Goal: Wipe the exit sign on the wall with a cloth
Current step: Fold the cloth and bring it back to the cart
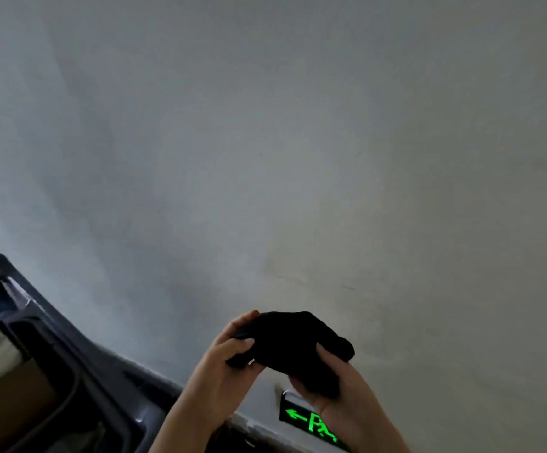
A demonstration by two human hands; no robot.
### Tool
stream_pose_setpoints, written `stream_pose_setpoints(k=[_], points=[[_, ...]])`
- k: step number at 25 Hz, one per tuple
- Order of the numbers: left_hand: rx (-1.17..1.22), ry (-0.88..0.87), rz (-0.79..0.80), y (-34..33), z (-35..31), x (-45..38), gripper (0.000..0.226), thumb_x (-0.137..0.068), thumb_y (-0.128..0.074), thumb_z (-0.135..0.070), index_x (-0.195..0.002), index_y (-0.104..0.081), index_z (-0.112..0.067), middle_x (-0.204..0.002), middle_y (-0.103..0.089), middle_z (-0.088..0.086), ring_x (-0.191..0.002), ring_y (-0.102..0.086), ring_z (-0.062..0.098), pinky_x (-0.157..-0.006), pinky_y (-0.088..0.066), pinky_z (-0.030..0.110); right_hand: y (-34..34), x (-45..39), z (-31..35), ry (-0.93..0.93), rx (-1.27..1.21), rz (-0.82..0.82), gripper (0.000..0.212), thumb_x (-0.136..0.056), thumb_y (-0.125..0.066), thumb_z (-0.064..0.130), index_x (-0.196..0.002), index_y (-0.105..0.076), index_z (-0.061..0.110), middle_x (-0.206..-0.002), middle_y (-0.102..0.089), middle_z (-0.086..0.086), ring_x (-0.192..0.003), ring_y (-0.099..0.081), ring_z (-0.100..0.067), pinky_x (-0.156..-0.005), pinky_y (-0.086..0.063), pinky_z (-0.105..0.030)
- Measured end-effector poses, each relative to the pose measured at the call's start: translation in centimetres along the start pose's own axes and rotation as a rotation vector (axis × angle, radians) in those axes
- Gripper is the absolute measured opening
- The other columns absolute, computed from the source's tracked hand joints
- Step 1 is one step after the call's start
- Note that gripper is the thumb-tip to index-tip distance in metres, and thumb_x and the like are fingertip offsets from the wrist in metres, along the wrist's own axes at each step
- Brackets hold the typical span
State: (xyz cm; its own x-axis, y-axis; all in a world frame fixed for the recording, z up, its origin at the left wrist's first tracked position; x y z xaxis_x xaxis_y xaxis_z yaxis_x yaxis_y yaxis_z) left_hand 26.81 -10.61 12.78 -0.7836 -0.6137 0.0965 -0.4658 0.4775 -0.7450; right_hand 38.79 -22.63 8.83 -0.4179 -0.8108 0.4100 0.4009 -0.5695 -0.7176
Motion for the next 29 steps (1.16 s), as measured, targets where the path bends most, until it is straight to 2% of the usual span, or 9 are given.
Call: stream_pose_setpoints(k=[3, 5, 9, 16, 18, 21, 23, 26, 29], points=[[-0.139, -0.070, -0.157, 3.1, -3.2, 2.3, 0.019, -0.081, -0.064, -0.013, -0.093, -0.077, -0.007, -0.098, -0.074, 0.017, -0.088, -0.072, 0.024, -0.067, -0.061, 0.034, -3.1, -1.9, -0.8, 0.081, 0.210, 0.002, 0.029, -0.086, -0.062, 0.004, -0.115, -0.063, 0.009, -0.107, -0.071, -0.017, -0.094, -0.069, -0.032, -0.061, -0.057, -0.038], [-0.233, -0.132, -0.303, 5.9, -5.9, 3.8, 0.017, -0.087, -0.063, -0.004, -0.095, -0.077, -0.007, -0.096, -0.075, 0.016, -0.086, -0.073, 0.023, -0.063, -0.060, 0.031, -6.0, -3.2, -1.9, 0.092, 0.325, 0.065, 0.029, -0.082, -0.067, 0.003, -0.109, -0.067, 0.013, -0.104, -0.075, -0.013, -0.092, -0.071, -0.028, -0.061, -0.058, -0.036], [-0.319, -0.264, -0.486, 10.9, -11.5, 6.7, 0.032, -0.087, -0.058, 0.014, -0.105, -0.073, -0.008, -0.099, -0.076, 0.015, -0.087, -0.074, 0.024, -0.061, -0.059, 0.027, -12.0, -6.7, -4.9, 0.082, 0.444, 0.180, 0.027, -0.082, -0.065, -0.002, -0.101, -0.070, 0.016, -0.098, -0.077, -0.008, -0.089, -0.073, -0.023, -0.066, -0.057, -0.033], [-0.233, -0.379, -0.690, 19.3, -17.3, 9.6, 0.033, -0.083, -0.061, 0.015, -0.106, -0.071, -0.007, -0.098, -0.077, 0.014, -0.089, -0.074, 0.022, -0.070, -0.058, 0.026, -21.4, -13.1, -12.7, -0.001, 0.504, 0.314, 0.028, -0.086, -0.061, -0.004, -0.113, -0.058, 0.003, -0.104, -0.072, -0.016, -0.093, -0.071, -0.026, -0.064, -0.059, -0.031], [-0.160, -0.381, -0.778, 22.1, -17.2, 10.1, 0.029, -0.085, -0.062, 0.011, -0.107, -0.069, -0.006, -0.096, -0.077, 0.014, -0.088, -0.074, 0.022, -0.073, -0.056, 0.029, -22.7, -14.7, -14.8, -0.011, 0.546, 0.311, 0.030, -0.086, -0.060, -0.005, -0.116, -0.055, -0.003, -0.110, -0.068, -0.020, -0.098, -0.067, -0.030, -0.070, -0.058, -0.033], [-0.074, -0.336, -0.967, 26.6, -15.1, 10.3, 0.021, -0.087, -0.065, 0.004, -0.107, -0.067, -0.005, -0.088, -0.078, 0.011, -0.083, -0.074, 0.023, -0.068, -0.055, 0.031, -23.2, -17.9, -18.1, -0.034, 0.628, 0.277, 0.026, -0.084, -0.060, -0.010, -0.110, -0.057, -0.007, -0.098, -0.067, -0.019, -0.086, -0.067, -0.028, -0.072, -0.055, -0.033], [0.044, -0.313, -1.055, 29.2, -12.8, 9.8, 0.026, -0.088, -0.065, 0.004, -0.113, -0.065, -0.003, -0.096, -0.076, 0.015, -0.093, -0.070, 0.028, -0.076, -0.053, 0.036, -22.6, -20.2, -20.3, -0.052, 0.684, 0.231, 0.023, -0.083, -0.061, -0.011, -0.106, -0.057, -0.007, -0.093, -0.066, -0.018, -0.084, -0.065, -0.028, -0.075, -0.055, -0.037], [0.210, -0.291, -1.109, 31.6, -9.7, 8.7, 0.037, -0.089, -0.060, 0.009, -0.125, -0.060, 0.001, -0.115, -0.068, 0.019, -0.106, -0.061, 0.030, -0.089, -0.046, 0.037, -20.1, -23.5, -22.9, -0.090, 0.784, 0.151, 0.014, -0.082, -0.065, -0.007, -0.095, -0.061, -0.001, -0.091, -0.067, -0.018, -0.086, -0.065, -0.032, -0.085, -0.054, -0.048], [0.247, -0.268, -1.156, 33.3, -8.3, 8.0, 0.035, -0.092, -0.051, 0.012, -0.122, -0.059, -0.001, -0.108, -0.066, 0.016, -0.104, -0.057, 0.029, -0.087, -0.045, 0.036, -16.8, -26.3, -24.6, -0.096, 0.916, 0.039, 0.010, -0.081, -0.068, -0.002, -0.086, -0.063, 0.005, -0.089, -0.069, -0.019, -0.084, -0.065, -0.034, -0.082, -0.055, -0.051]])
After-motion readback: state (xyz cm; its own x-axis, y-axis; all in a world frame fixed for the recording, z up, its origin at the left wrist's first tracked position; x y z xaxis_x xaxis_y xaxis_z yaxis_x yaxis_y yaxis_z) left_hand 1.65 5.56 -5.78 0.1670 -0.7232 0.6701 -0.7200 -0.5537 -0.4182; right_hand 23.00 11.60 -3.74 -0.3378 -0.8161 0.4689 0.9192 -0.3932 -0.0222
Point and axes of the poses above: each hand's wrist, its own x-axis away from the middle knuckle, its own y-axis out of the back of the hand, z = x × y, the point moved 5 cm from there along -x, towards the middle knuckle
